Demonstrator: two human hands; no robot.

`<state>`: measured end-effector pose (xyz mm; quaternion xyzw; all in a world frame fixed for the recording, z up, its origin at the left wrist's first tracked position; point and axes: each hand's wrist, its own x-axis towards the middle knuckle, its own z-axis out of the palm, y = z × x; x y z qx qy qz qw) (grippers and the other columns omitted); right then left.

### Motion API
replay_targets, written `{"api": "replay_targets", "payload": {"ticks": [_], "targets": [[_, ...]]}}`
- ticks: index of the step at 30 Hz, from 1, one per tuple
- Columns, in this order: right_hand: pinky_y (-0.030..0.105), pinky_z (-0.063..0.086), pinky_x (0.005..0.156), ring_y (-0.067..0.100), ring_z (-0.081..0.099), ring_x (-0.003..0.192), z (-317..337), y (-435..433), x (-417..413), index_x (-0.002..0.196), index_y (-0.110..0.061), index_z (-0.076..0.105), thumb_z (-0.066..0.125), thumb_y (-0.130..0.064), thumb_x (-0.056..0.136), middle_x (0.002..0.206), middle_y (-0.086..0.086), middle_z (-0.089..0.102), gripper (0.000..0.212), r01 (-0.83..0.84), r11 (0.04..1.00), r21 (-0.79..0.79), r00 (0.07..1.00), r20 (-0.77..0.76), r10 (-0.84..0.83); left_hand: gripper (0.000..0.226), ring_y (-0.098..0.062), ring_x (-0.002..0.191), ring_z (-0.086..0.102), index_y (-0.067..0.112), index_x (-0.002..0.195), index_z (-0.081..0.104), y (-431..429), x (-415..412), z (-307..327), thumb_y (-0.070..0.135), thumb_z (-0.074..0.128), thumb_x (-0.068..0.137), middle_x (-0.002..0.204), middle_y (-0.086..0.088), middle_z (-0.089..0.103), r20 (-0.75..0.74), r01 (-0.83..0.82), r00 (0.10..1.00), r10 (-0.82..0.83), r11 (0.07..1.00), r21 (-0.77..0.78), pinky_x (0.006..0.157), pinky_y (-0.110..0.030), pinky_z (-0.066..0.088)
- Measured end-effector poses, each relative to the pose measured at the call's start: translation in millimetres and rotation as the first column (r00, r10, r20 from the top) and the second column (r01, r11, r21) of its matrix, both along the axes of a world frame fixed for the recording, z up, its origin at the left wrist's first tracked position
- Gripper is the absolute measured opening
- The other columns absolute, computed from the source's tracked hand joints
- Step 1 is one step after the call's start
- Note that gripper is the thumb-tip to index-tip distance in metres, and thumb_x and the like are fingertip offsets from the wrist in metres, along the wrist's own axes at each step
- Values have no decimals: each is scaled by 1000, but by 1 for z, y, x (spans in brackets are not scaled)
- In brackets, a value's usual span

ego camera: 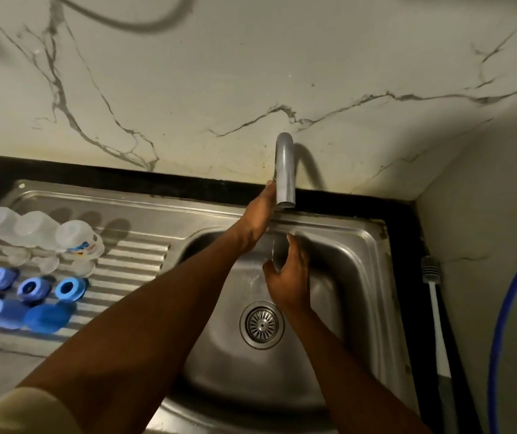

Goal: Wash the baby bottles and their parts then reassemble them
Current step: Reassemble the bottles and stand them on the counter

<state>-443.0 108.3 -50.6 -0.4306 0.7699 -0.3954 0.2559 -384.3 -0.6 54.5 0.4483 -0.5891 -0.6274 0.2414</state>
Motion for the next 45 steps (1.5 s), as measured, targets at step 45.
{"api": "replay_targets", "payload": {"ticks": [45], "targets": [[45,40,108,38,35,140,116,-219,473,158,-23,21,68,-8,88,161,17,22,86,-400,667,628,329,-581,744,23,-31,93,68,3,107,71,-72,610,-70,3,56,91,99,-15,72,377,-5,901,214,875,-485,79,-23,43]]}}
